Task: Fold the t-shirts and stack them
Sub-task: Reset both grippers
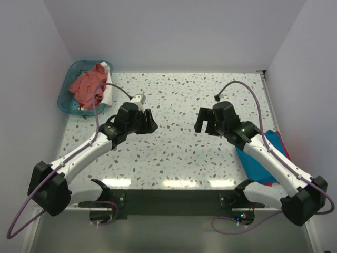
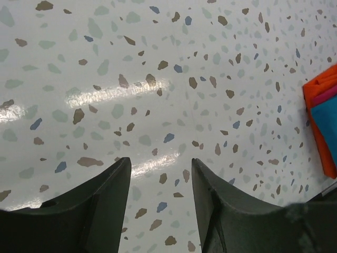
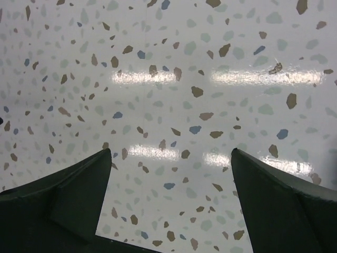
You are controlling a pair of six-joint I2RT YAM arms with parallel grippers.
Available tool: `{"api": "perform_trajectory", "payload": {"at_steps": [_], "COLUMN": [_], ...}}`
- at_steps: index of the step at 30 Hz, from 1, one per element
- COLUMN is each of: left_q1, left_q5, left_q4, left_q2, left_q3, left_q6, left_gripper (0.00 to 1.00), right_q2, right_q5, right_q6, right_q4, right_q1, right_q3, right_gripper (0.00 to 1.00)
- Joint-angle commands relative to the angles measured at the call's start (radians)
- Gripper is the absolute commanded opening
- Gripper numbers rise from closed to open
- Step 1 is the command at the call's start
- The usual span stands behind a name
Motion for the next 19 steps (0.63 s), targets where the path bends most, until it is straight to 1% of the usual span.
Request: {"api": "perform_trajectory", "payload": {"at_steps": [1,3,4,5,8,11,15,19], "left_q1": [0.002,0.002,0.002,0.002,0.002,0.002,0.002,0.002], "left_q5": [-0.079,-0.104,-0.107,-0.113,-0.125,-0.133,-0.131,-0.133], "left_q4": [0.0,-0.004,-0.002,-0.004,-0.011,-0.019,-0.027,-0.033], "left_q2": [-0.07,-0.097,-0.104,-0.11,-0.124,-0.14,-0.154,-0.162], "left_q3": [-0.036,-0.066,-0.074,-0.08,-0.093,-0.096,-0.086,-0.08], "left_q6": [0.037,0.033,0.031,0.03,0.025,0.03,0.037,0.043], "left_gripper": [0.55,0.55,0.55,0.55,0.55,0.55,0.56,0.56], "right_q2": [0.079,0.142,0.191,0.199,0.179,0.165,0.185,0.19], "right_q5": [0.12,0.176,0.177,0.168,0.114,0.112,0.128,0.131], "right_q6": [0.001,-0.019,-0.022,-0.032,-0.033,-0.038,-0.048,-0.053], "right_q4": [0.151,0.136,0.132,0.163,0.271,0.315,0.285,0.276], "right_q1": [0.118,0.166,0.189,0.192,0.194,0.192,0.192,0.192], "right_q3": [0.009,0.041,0.062,0.06,0.008,-0.011,0.033,0.041], "right_gripper": [0.99,0.99,0.99,0.99,0.99,0.99,0.99,0.99]}}
